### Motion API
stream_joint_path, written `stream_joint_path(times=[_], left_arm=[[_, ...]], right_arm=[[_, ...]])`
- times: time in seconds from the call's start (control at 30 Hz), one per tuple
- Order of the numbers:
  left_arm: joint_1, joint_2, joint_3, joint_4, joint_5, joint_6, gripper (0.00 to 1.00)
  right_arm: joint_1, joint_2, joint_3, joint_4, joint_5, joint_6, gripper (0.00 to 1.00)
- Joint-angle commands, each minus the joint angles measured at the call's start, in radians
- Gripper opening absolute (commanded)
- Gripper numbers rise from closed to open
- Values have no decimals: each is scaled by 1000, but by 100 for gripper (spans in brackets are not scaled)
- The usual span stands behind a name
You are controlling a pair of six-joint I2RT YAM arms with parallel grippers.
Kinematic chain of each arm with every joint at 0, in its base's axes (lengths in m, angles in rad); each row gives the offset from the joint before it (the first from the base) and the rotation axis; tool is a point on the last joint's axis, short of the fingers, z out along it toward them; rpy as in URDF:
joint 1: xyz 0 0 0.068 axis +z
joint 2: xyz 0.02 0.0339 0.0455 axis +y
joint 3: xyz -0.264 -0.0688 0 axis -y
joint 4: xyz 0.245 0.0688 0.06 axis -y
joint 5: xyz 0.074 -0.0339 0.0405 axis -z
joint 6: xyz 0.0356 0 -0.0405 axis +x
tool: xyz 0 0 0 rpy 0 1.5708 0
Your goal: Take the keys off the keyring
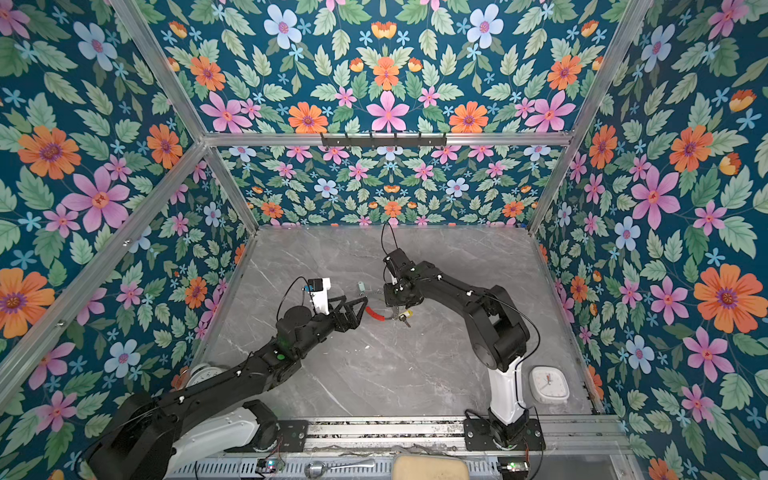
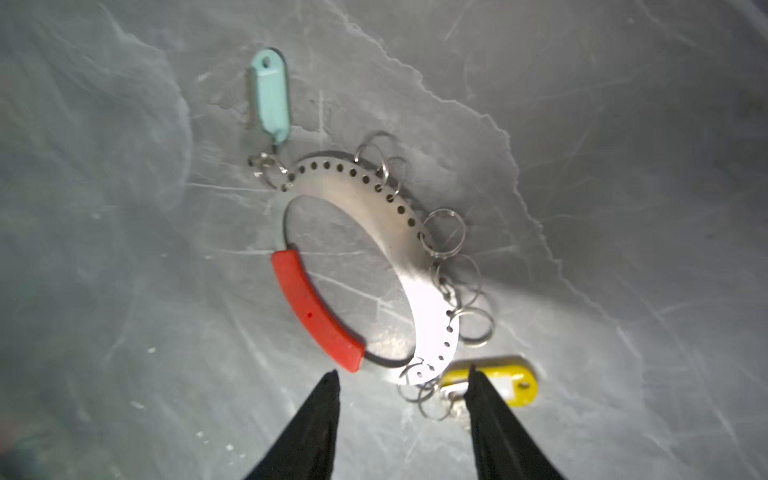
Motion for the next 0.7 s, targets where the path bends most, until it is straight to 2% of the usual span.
stream_joint_path(times=[0.0,0.2,0.4,0.67], left_arm=[[-1,-23,-8,-48,-26,28,100],[-1,-23,-24,-38,-22,33,99],[-2,-14,-28,-32,-19,33,98],[-1,-18,-32,-33,-11,28,98]], right_arm=[[2,38,44,-85,76,-91,51],[0,96,90,-73,71,-147,46],[-15,124,104,-13,7,-152,43],[-18,183,189,63,-101,-175,43]])
